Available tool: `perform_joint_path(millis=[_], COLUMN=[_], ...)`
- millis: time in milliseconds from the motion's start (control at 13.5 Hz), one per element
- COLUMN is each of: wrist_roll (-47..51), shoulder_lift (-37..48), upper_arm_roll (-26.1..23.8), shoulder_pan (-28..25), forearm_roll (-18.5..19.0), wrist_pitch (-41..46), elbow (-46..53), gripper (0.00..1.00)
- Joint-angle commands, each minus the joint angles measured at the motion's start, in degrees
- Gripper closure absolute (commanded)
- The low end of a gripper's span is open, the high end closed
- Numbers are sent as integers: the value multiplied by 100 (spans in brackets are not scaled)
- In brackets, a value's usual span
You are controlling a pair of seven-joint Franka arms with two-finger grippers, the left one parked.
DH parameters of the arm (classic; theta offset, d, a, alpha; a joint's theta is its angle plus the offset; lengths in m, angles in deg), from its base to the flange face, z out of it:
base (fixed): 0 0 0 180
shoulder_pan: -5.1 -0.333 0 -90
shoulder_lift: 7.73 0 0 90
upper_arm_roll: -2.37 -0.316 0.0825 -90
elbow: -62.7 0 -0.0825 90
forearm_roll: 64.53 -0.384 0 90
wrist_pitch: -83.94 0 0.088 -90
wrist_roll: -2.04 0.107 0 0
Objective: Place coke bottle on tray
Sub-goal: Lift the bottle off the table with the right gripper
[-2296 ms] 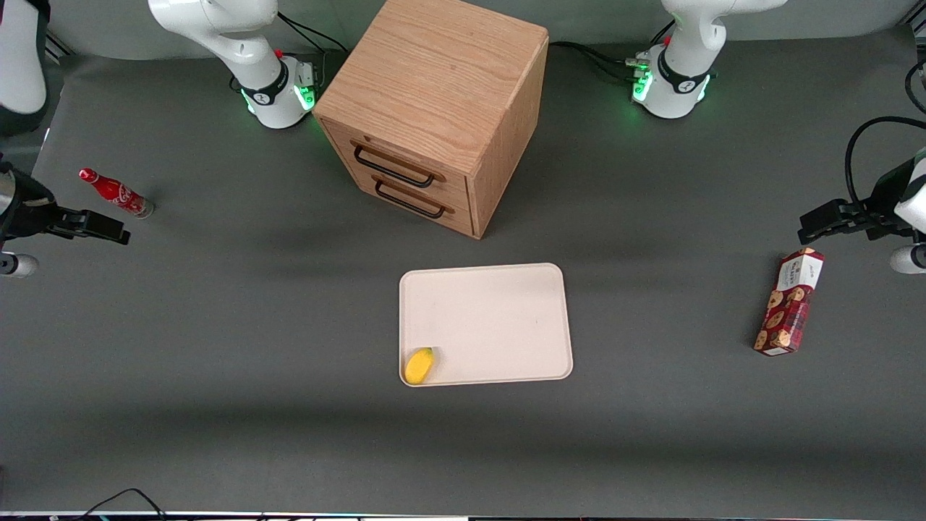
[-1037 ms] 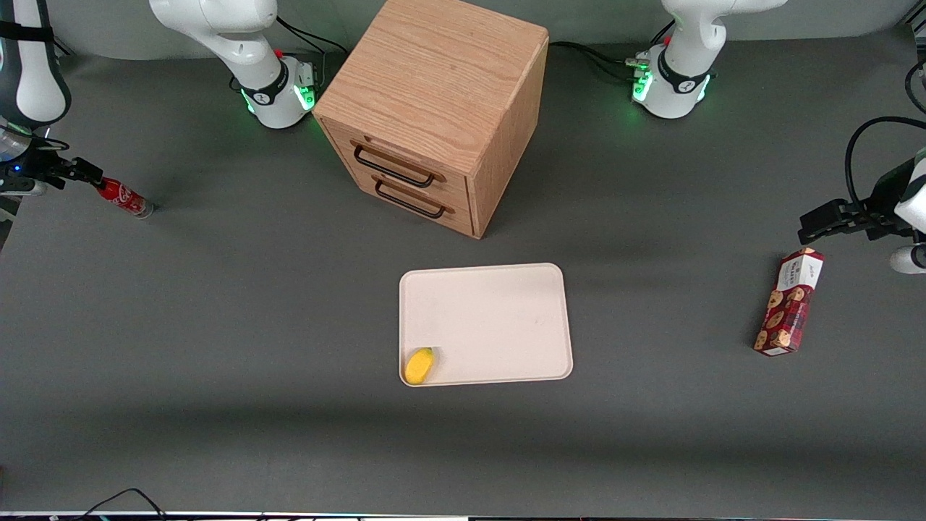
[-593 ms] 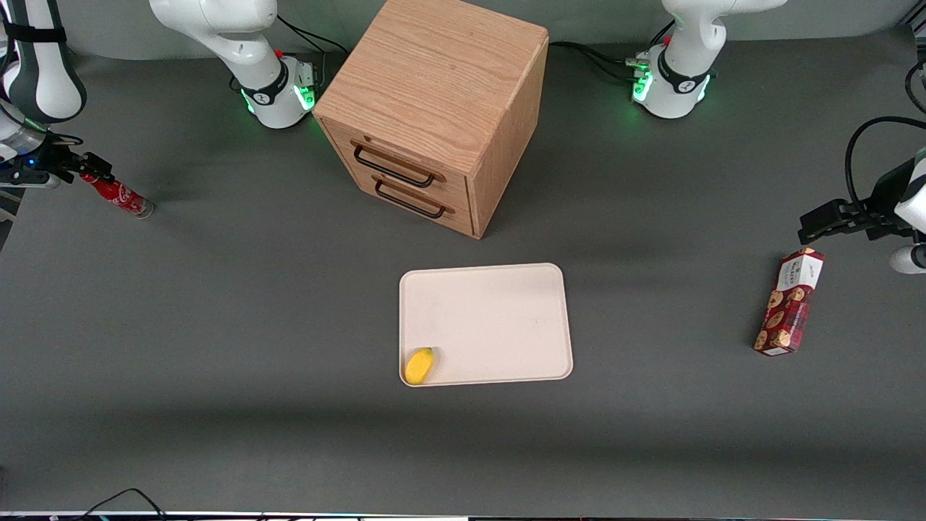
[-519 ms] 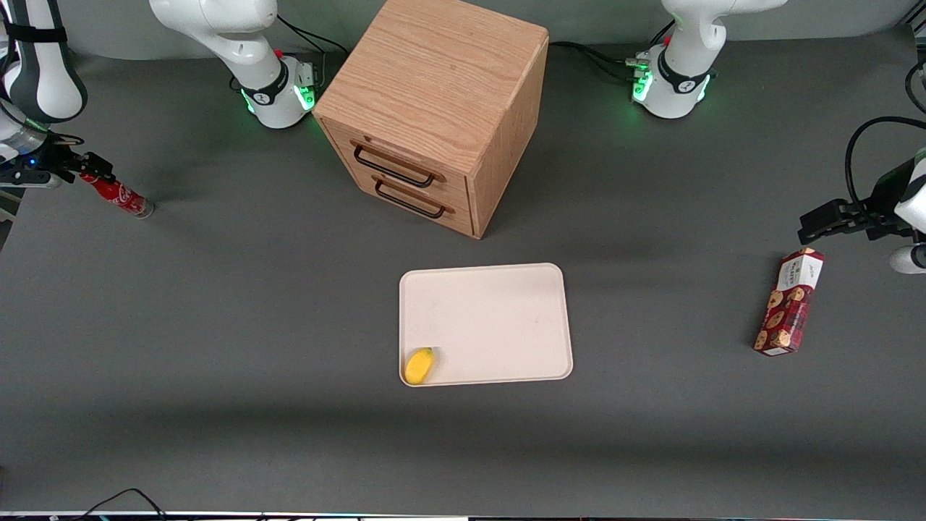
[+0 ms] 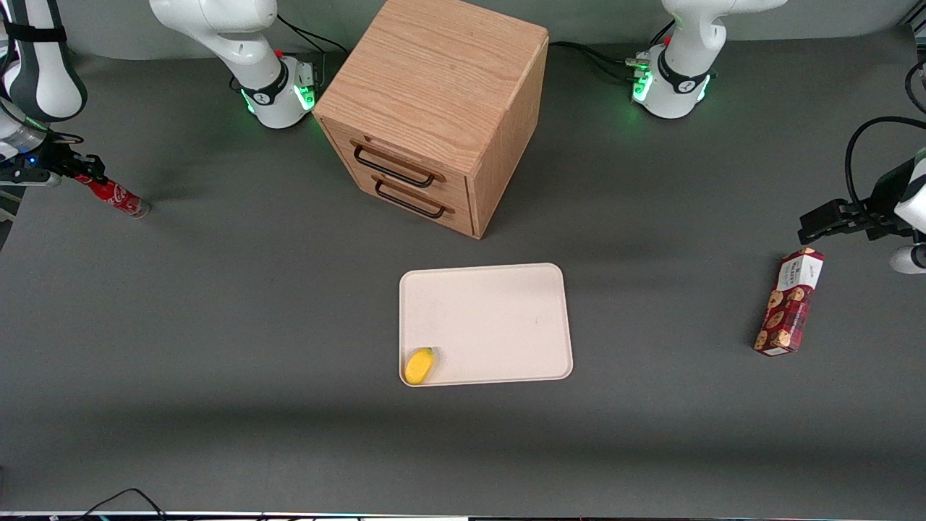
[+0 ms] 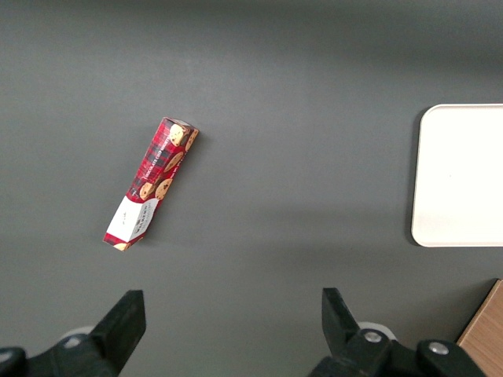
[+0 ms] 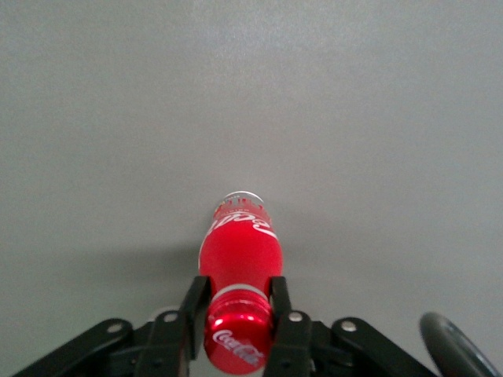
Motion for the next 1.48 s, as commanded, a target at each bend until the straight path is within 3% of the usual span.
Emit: perform_joint_path(millis=[0,296,444,815,963,1185,1407], wrist_roll=[-18,87,289,852,1159,2386,3924], shoulder_lift=[108,230,336,301,127,-400,-761], upper_arm_roll=[50,-11,-352,-1713,-2320,-3470,-4639], shoulder_pan=[-12,-47,-65,-73,-73,-82,-82], forearm_roll=[139,139,131,34,-333,-774,-1133], wrist_pitch=[-26,26,673,3178,4083,5524,6222], elbow=[-73,49,408,2454,3446,5125,6112], gripper=[100,100,100,100,100,100,100])
